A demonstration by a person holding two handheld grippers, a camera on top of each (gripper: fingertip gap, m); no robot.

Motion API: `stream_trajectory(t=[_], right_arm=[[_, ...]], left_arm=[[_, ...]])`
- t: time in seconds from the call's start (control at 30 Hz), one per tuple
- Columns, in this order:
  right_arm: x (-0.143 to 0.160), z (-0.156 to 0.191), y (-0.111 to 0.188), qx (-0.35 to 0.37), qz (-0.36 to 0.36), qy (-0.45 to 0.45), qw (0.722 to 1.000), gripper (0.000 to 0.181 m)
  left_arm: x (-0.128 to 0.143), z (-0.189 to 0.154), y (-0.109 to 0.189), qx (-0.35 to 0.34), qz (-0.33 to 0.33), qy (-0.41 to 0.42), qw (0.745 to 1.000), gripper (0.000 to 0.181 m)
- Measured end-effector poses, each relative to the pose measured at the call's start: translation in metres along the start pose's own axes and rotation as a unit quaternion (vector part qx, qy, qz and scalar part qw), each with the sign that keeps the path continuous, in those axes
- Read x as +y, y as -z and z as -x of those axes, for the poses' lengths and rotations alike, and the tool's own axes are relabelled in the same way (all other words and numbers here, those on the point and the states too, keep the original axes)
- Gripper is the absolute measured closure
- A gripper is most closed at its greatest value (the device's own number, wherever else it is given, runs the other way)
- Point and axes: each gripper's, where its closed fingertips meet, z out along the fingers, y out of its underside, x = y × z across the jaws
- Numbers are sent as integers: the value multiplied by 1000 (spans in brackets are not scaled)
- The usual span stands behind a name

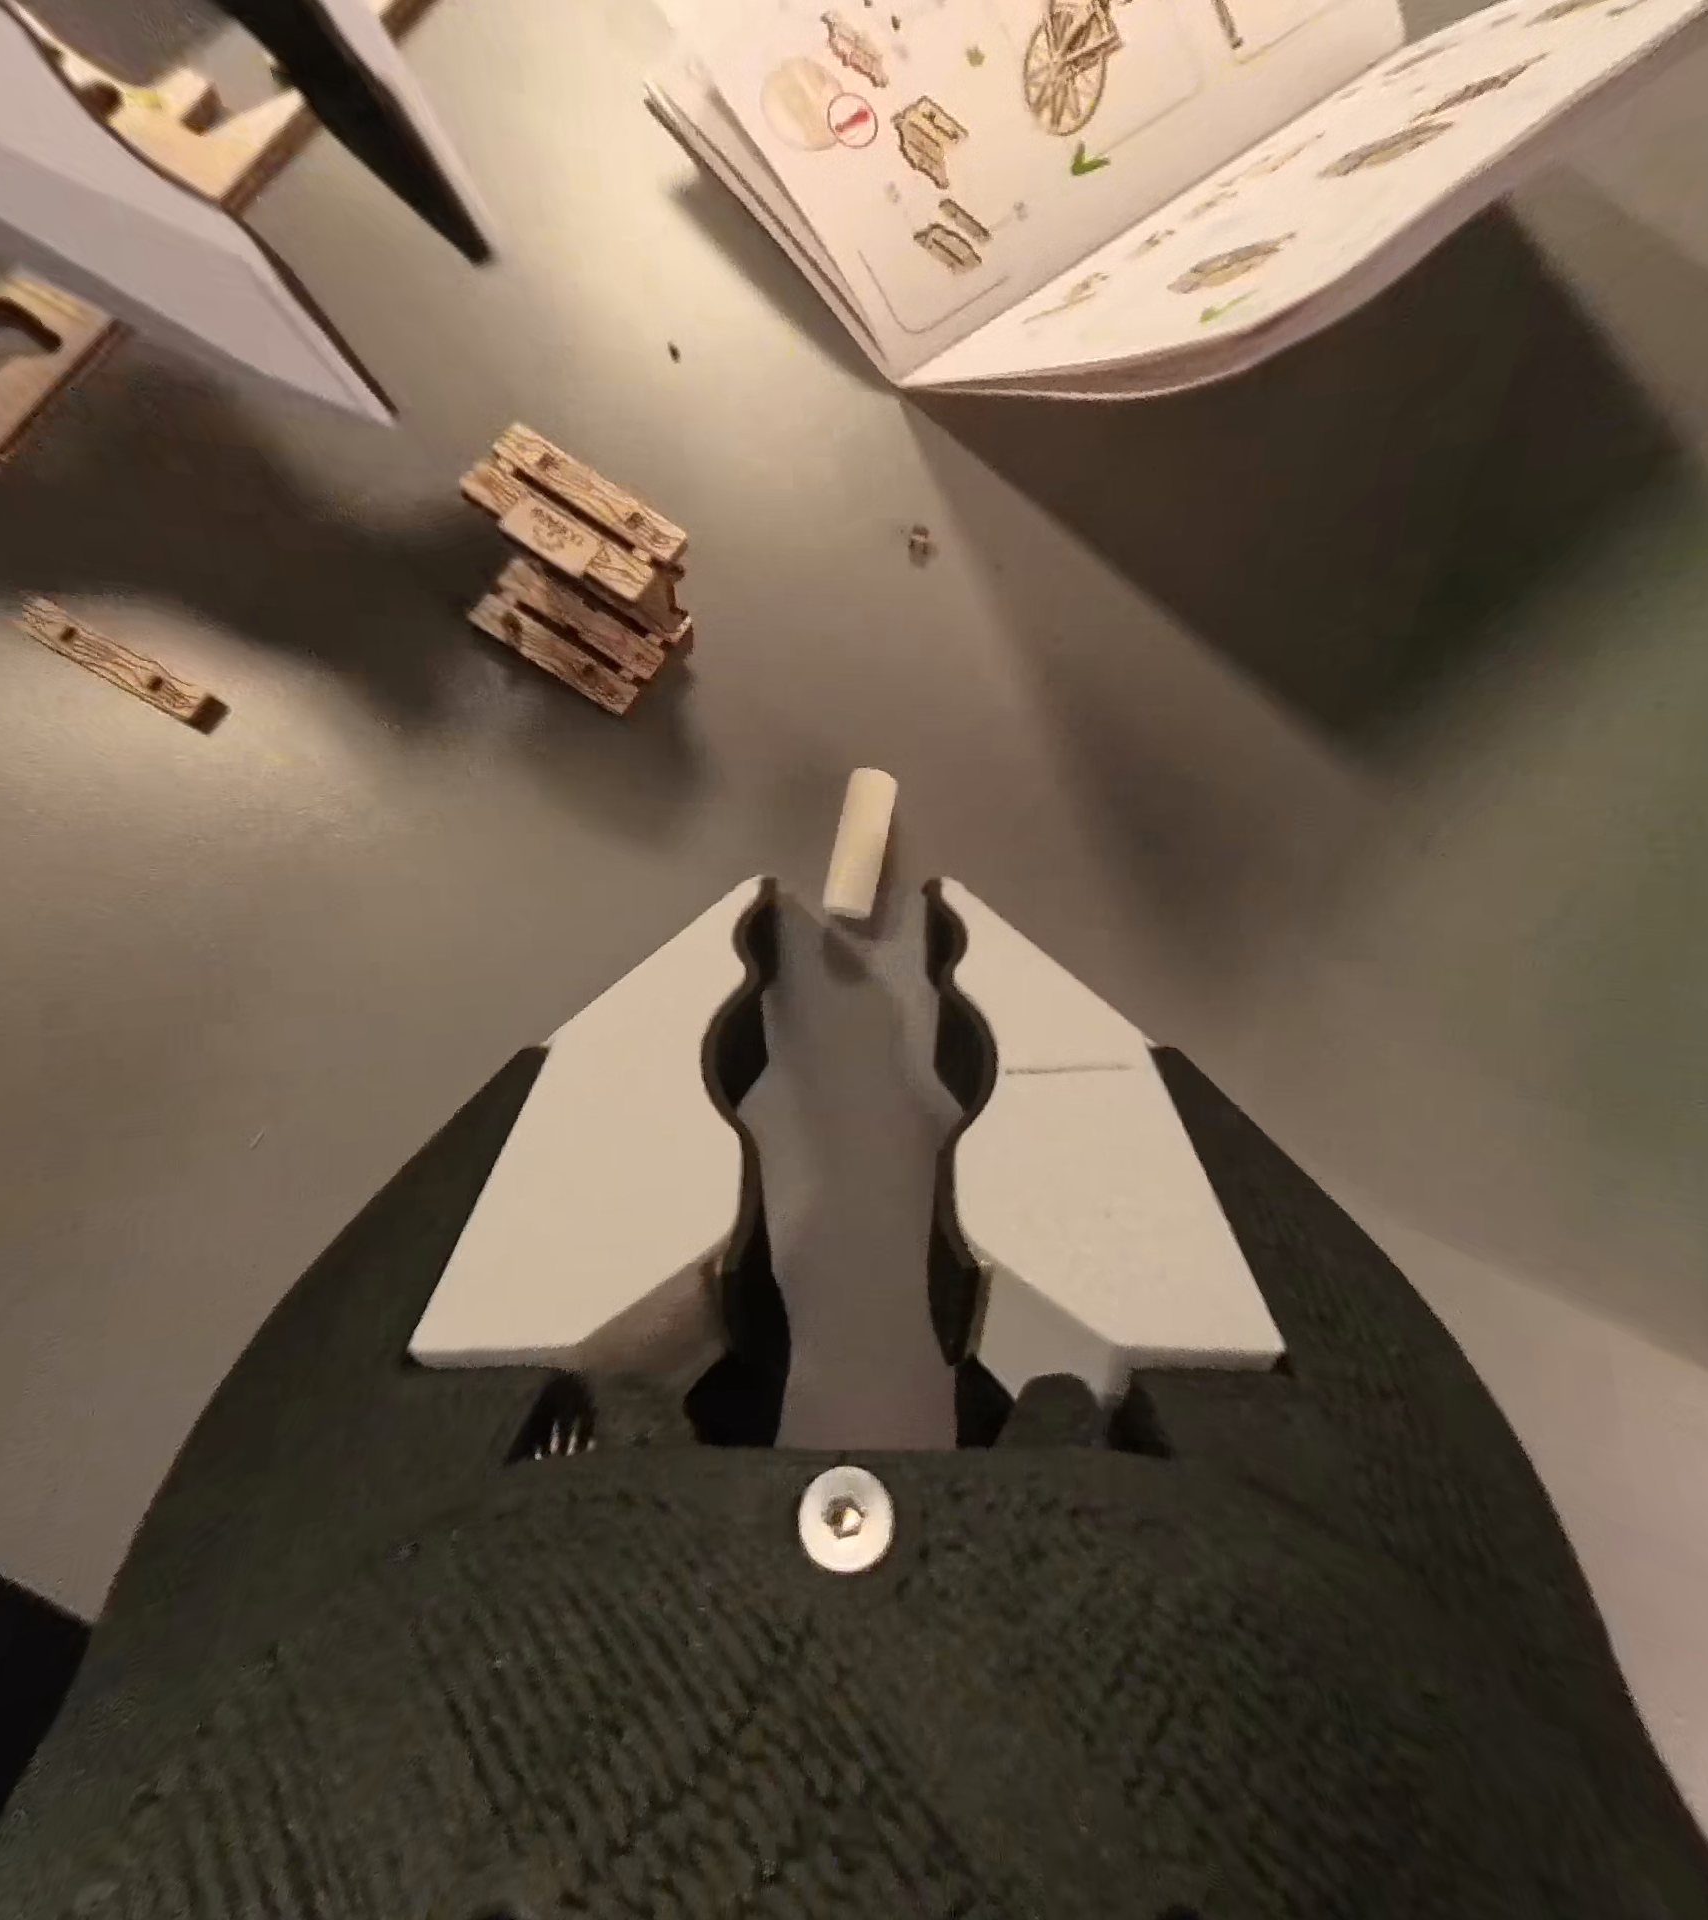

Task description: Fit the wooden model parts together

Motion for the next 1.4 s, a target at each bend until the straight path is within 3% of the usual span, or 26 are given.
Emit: stream_trajectory(t=[0.07, 0.13, 0.23, 0.33, 0.47, 0.63, 0.8, 0.87, 0.97, 1.4], right_arm=[[-1, -3, 4, -1, -18, 5, 1000, 147], [-10, 0, 12, -13, -64, 18, 998, 140], [-21, 25, 27, -99, -135, 47, 985, 141], [-16, 39, 27, -160, -138, 41, 977, 142], [-14, 43, 22, -170, -131, 37, 976, 146], [-21, 67, 23, -215, -138, 89, 963, 147], [-25, 97, 30, -291, -160, 137, 933, 144], [-23, 113, 31, -287, -160, 200, 923, 141], [-23, 119, 23, -247, -145, 255, 924, 153], [-16, 117, 17, -276, -111, 250, 921, 175]], left_arm=[[5, 0, 15, -3, -5, 18, 1000, 147], [7, -21, 29, 45, -22, 22, 998, 143], [15, -55, 44, 97, -50, 0, 994, 143], [41, -68, 40, 93, 2, -17, 996, 149], [58, -71, 28, 76, 46, -13, 996, 153], [56, -68, 23, 53, 59, -31, 996, 174], [53, -73, 19, 64, 61, -54, 995, 176], [51, -73, 17, 57, 50, -69, 995, 176], [47, -78, 14, 58, 35, -99, 993, 176], [33, -89, 12, 71, -1, -142, 987, 176]])
